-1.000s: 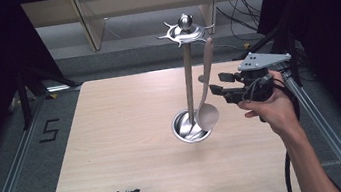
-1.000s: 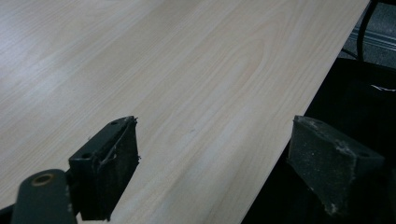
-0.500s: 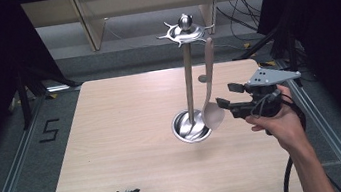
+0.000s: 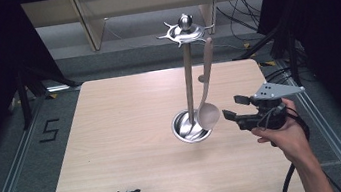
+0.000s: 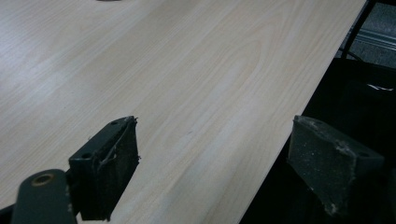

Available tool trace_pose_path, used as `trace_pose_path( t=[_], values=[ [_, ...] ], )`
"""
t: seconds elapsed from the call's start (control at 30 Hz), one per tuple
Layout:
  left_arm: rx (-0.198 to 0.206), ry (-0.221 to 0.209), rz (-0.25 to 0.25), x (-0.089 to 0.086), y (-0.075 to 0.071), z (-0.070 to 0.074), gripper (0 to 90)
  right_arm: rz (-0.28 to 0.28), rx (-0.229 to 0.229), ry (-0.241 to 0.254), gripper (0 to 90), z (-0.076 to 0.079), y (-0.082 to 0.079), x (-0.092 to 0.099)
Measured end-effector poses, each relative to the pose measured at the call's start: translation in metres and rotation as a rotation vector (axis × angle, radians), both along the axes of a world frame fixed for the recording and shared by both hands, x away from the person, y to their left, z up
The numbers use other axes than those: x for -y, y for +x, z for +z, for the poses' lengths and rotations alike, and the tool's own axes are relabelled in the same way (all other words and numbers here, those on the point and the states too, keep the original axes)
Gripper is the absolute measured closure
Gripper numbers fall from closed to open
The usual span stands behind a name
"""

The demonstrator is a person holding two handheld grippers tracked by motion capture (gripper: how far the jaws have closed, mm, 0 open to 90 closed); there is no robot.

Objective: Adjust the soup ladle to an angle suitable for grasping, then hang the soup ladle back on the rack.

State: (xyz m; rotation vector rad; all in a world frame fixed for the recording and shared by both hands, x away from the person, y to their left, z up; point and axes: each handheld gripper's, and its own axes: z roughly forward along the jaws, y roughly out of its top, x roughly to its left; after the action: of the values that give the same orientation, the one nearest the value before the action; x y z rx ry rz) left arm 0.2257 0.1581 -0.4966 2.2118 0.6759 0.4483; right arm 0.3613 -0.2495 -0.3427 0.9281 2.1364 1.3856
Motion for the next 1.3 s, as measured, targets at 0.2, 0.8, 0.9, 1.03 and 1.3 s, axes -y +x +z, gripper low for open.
trace_pose_path(
  t=[0.2,0.8,0.9,1.03,1.3],
  values=[
    [0.006,0.007,-0.003,0.000,0.000,0.001,15.3,0.003,-0.036,-0.022,36.5,-0.008,-0.005,0.005],
    [0.006,0.003,-0.008,0.001,-0.002,0.001,15.3,-0.002,-0.107,-0.034,34.5,-0.037,-0.016,0.017],
    [0.006,0.003,-0.006,0.001,-0.002,0.001,15.3,0.006,-0.117,-0.039,34.5,-0.040,-0.019,0.018],
    [0.005,0.003,-0.009,0.001,-0.002,0.001,15.3,0.007,-0.135,-0.049,34.5,-0.044,-0.022,0.019],
    [0.006,0.003,-0.009,0.001,-0.002,0.001,15.3,-0.004,-0.135,-0.059,34.5,-0.050,-0.022,0.025]
  ],
)
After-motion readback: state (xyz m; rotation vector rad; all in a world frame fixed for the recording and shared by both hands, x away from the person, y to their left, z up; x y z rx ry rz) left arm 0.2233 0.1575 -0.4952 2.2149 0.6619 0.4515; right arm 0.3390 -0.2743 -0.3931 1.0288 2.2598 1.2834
